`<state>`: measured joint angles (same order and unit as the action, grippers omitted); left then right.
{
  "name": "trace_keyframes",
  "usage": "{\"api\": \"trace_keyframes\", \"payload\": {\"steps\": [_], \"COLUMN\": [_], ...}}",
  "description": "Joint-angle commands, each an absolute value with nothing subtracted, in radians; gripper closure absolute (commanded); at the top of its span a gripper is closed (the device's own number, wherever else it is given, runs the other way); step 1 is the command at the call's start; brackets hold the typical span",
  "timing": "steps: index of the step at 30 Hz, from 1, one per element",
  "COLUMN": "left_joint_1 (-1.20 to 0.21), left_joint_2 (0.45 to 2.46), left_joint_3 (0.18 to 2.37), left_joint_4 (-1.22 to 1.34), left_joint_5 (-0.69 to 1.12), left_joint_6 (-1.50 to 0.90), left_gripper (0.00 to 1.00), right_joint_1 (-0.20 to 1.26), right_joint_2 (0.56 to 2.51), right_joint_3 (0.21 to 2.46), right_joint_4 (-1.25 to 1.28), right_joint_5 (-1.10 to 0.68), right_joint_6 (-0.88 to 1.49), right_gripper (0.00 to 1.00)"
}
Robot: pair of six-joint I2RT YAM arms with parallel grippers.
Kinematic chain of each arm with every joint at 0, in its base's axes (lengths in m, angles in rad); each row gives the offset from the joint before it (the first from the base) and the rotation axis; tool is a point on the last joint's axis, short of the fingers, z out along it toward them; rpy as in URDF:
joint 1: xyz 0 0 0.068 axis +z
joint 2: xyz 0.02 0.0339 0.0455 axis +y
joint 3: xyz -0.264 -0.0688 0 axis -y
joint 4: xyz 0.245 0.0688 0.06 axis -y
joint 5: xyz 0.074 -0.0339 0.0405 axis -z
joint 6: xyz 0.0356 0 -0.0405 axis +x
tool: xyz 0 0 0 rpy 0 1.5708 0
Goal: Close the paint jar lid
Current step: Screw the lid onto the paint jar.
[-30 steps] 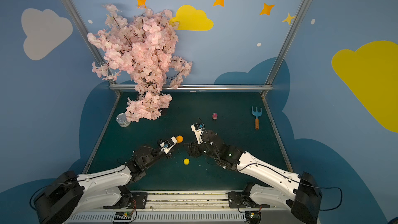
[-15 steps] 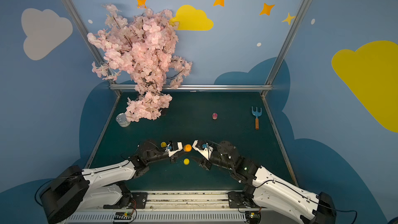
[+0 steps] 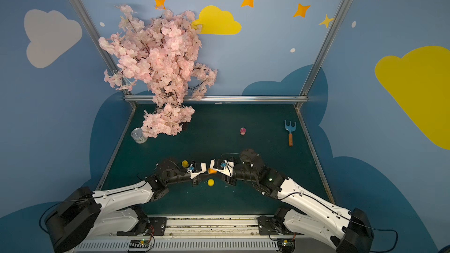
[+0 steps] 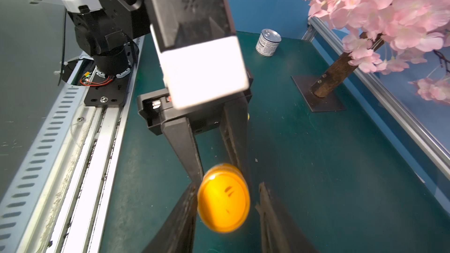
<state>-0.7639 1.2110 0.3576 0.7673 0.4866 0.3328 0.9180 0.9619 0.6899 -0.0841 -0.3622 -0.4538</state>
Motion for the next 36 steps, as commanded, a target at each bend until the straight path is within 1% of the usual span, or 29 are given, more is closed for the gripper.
{"api": "trace_keyframes", "payload": {"steps": [1,11,20,29,36], "left_joint_1": [-0.76,-0.761,-0.761,-0.761,-0.761], "left_joint_2": [1.216,1.217,1.215,1.218,1.221], "left_joint_3": [0.379,0.38,0.38,0.379,0.382], "left_joint_4": [0.768,0.769,0.767,0.769,0.767], "left_joint_5": [0.502,0.497,0.497,0.494,0.489], "left_joint_6": [0.324,0.325,0.324,0.323,0.323], "left_gripper": [0.76,0.76,0.76,0.76,0.76], "right_joint_1": [0.916,0.914,0.914,0.916,0.917], "right_joint_2": [0.967,0.975,0.979,1.0,1.011], "right_joint_3": [0.715,0.713,0.71,0.719,0.726], "right_joint_4": [-0.107,-0.111,-0.106,-0.112,-0.099], "right_joint_5": [-0.407,-0.384,-0.375,-0.364,-0.342], "right_joint_6": [-0.465,-0.46,-0.451,-0.45,-0.437], "right_gripper": [0.57,0.59,0.54,0.59,0.74]}}
